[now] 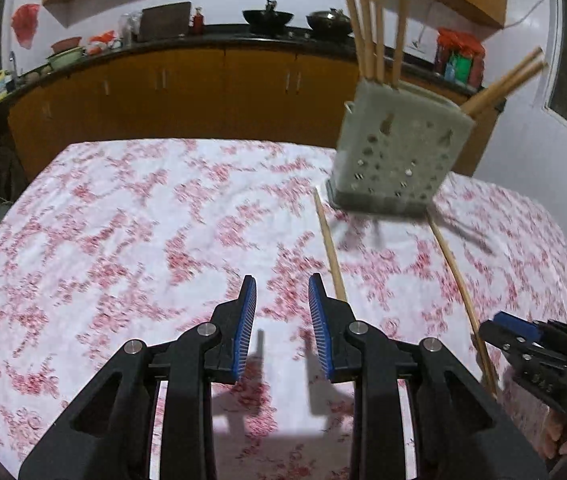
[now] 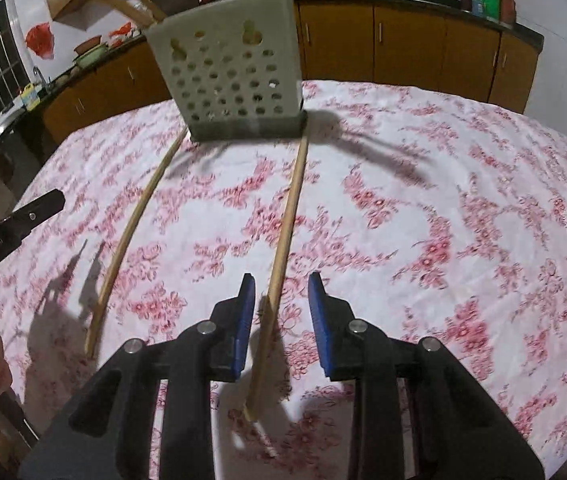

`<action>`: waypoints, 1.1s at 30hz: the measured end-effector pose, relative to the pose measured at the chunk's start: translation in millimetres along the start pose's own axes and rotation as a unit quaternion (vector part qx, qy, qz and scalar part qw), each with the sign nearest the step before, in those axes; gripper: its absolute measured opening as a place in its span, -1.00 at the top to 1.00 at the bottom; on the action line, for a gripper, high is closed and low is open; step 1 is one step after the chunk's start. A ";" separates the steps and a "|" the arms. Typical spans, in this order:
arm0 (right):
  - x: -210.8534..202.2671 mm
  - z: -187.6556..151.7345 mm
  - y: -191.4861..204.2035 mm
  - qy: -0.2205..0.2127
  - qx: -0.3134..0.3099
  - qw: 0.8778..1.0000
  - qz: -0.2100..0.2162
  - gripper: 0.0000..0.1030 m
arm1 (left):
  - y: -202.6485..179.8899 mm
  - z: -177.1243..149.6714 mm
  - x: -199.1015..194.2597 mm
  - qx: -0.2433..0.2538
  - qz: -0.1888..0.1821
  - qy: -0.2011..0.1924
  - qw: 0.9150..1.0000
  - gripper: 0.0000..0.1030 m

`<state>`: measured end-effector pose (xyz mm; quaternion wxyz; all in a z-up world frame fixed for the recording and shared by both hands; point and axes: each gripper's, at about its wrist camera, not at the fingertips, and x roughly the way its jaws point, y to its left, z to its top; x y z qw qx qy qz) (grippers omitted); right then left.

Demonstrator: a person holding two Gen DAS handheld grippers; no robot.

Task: Organize utensils
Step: 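Grasp the last chopstick with the right tool while the left tool grasps one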

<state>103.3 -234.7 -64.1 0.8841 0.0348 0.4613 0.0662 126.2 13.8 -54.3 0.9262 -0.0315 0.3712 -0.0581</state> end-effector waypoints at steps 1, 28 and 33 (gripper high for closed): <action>1.4 0.5 -0.1 0.001 -0.001 1.000 -0.001 0.45 | -2.2 -2.7 2.1 0.002 -0.002 0.003 1.000 0.45; 4.7 6.1 -43.0 -0.013 0.036 0.998 -0.048 0.85 | -42.1 -27.7 32.8 0.046 -0.015 0.071 0.996 0.45; 4.8 5.8 -42.1 -0.013 0.034 0.998 -0.050 0.84 | -45.0 -29.2 34.4 0.058 -0.001 0.070 0.996 0.45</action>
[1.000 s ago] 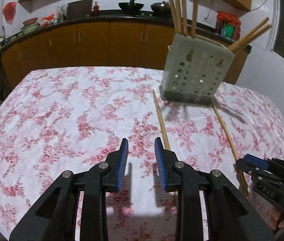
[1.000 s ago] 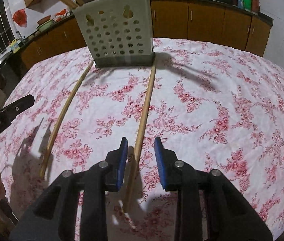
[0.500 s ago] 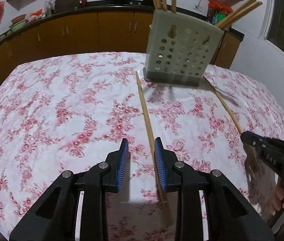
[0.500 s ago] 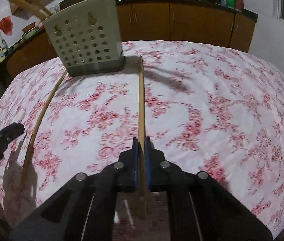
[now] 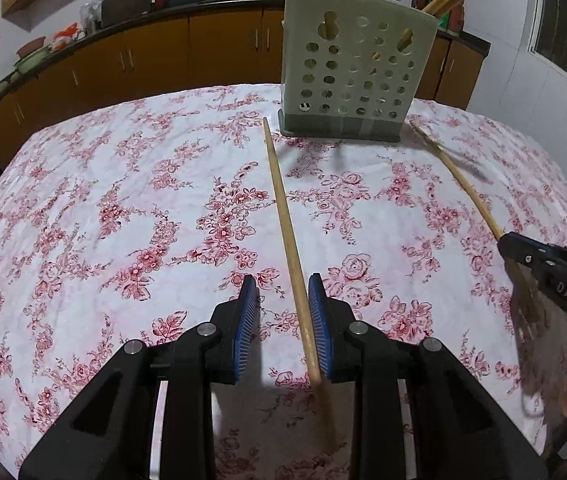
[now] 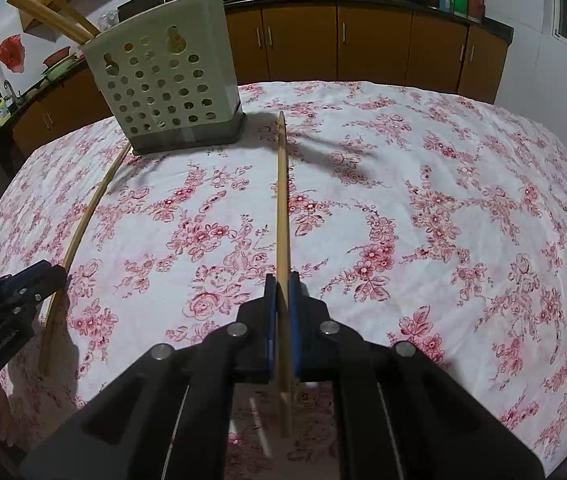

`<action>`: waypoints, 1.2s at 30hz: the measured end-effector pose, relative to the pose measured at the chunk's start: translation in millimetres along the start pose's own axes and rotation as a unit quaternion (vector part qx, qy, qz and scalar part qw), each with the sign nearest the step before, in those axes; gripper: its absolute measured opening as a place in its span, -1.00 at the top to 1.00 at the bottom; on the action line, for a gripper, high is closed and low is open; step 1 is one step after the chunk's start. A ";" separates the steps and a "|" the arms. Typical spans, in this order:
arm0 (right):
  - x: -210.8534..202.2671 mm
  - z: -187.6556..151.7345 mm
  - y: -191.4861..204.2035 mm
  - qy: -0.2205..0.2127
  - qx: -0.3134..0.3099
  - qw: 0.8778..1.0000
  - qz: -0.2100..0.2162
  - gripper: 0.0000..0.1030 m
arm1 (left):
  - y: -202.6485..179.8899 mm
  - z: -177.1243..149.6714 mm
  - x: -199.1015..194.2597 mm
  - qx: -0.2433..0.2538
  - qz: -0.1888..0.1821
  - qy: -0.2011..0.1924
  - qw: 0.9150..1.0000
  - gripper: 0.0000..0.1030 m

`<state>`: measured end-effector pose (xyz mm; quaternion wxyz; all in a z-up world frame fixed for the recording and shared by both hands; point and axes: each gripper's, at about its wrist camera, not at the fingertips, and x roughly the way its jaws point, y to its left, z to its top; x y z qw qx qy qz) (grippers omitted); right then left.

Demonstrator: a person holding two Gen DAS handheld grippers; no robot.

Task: Organize utensils
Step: 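Grasp the last chopstick with the right tool while the left tool grasps one, then lift both chopsticks upright and carry them over the green holder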

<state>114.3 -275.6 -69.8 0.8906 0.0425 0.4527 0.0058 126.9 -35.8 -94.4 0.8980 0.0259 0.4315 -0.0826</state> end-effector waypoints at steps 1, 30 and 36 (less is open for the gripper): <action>-0.1 0.2 1.0 0.000 -0.001 1.000 -0.001 0.84 | -0.5 -0.1 0.2 0.002 0.003 0.000 1.000 0.45; 16.2 15.5 9.5 -0.022 -0.023 0.999 -0.034 0.82 | 48.0 18.9 13.0 -0.035 0.011 -0.003 0.999 0.84; 16.3 15.6 6.5 -0.022 -0.016 0.999 -0.027 0.82 | 52.1 18.1 12.4 -0.040 0.006 -0.003 0.999 0.83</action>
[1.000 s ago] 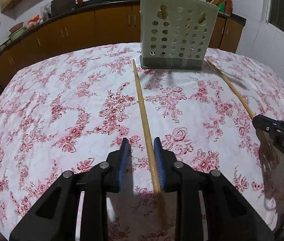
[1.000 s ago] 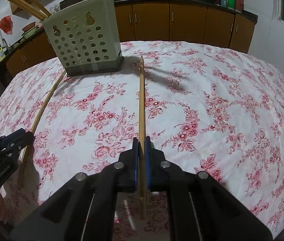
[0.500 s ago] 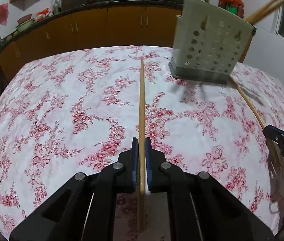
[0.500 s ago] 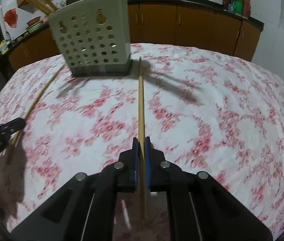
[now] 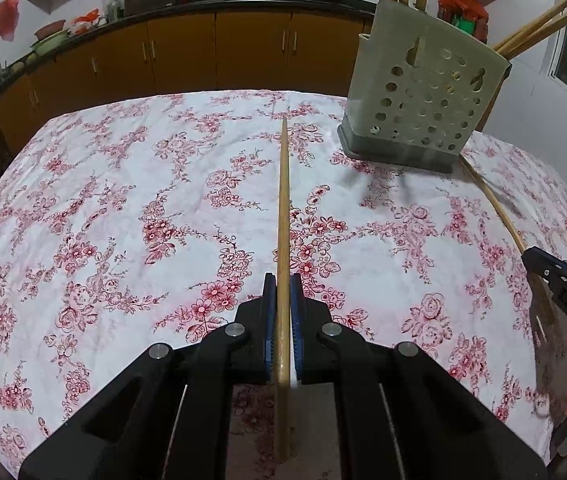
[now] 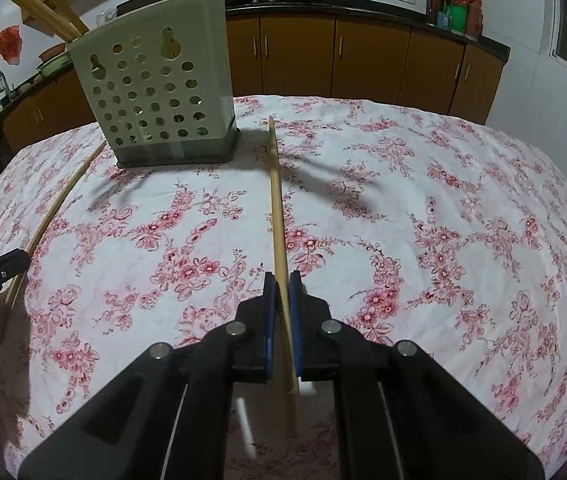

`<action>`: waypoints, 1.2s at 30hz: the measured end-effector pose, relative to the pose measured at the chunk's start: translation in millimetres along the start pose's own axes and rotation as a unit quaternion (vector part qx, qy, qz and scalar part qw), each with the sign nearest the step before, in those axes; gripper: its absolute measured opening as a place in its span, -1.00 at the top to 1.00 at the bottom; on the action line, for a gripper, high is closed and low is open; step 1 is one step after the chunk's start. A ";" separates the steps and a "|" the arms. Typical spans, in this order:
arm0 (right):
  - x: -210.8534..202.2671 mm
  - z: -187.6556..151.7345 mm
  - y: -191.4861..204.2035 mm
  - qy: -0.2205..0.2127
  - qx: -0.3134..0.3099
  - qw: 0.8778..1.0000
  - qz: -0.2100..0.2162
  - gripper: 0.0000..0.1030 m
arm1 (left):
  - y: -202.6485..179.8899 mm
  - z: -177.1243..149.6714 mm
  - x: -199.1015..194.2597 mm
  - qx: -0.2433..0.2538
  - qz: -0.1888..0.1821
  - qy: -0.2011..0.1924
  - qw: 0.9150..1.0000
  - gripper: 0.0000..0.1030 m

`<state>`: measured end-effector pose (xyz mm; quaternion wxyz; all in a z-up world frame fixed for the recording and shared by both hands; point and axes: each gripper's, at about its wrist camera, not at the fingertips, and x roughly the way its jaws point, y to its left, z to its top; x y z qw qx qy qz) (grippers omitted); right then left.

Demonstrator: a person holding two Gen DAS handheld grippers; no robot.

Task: Organize utensils
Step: 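Lift both chopsticks upright and carry them over the green holder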

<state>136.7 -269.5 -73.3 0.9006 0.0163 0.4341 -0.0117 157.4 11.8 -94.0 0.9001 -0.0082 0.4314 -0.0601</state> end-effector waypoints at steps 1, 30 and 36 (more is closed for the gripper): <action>0.0 0.0 -0.2 0.001 0.000 1.000 0.001 0.82 | 0.3 0.0 0.0 0.000 0.000 0.000 1.000 0.83; -9.3 -3.5 -10.5 -0.004 0.022 0.999 0.033 0.85 | -5.5 -10.8 -9.2 0.029 -0.003 0.005 1.000 0.84; -50.8 10.7 -18.7 -0.069 0.030 0.996 0.041 0.85 | -8.3 0.7 -36.8 0.033 -0.027 -0.033 0.999 0.85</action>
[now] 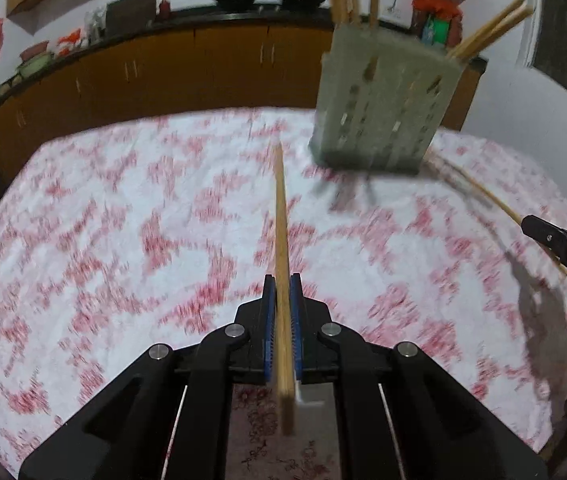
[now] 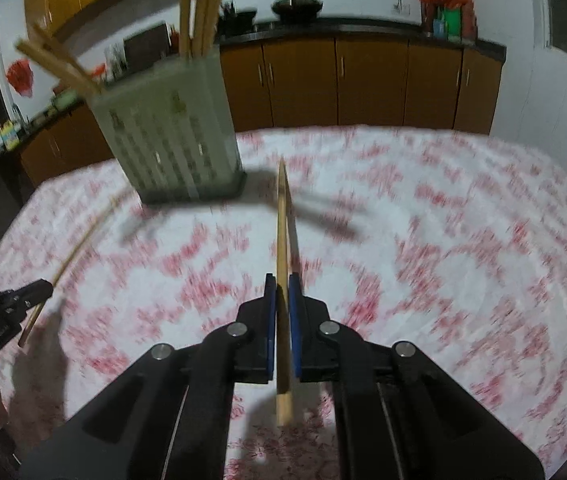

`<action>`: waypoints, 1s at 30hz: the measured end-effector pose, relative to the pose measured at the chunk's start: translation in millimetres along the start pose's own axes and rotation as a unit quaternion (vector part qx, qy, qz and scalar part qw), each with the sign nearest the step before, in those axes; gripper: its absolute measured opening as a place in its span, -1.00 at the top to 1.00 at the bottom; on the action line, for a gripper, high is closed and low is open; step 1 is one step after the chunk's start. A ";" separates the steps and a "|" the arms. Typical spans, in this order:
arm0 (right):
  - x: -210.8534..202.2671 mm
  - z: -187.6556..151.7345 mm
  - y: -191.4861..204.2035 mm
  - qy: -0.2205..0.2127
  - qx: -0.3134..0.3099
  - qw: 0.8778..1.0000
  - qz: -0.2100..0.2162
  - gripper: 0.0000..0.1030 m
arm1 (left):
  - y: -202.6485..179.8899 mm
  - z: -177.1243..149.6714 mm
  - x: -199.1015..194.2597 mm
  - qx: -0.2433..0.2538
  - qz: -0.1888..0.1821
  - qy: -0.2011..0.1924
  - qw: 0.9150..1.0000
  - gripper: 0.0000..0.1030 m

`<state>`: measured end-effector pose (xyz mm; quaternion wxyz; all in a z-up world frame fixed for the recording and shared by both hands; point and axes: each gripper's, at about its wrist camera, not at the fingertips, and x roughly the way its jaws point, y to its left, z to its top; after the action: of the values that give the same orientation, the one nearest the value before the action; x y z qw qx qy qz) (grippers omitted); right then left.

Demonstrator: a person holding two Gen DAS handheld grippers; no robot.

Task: Organize utensils
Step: 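Lift both chopsticks upright and carry them over the green holder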

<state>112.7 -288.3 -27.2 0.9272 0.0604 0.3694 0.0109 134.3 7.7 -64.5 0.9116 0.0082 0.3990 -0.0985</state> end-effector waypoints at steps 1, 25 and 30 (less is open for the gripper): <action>-9.8 6.4 -0.5 -0.016 0.002 1.000 0.001 0.85 | -0.8 4.5 -6.6 -0.002 -0.005 -0.011 1.000 0.85; -124.9 82.6 -5.5 -0.190 0.031 0.980 0.046 0.85 | -0.2 90.0 -119.3 -0.029 -0.062 -0.187 0.980 0.86; -159.4 107.6 -0.2 -0.243 0.034 0.966 0.077 0.85 | -13.2 110.4 -142.8 -0.021 -0.080 -0.228 0.970 0.86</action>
<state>70.7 -310.0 159.2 0.9830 0.1209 0.1269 0.0551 117.4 9.2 115.8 0.9678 -0.0659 0.1818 -0.1614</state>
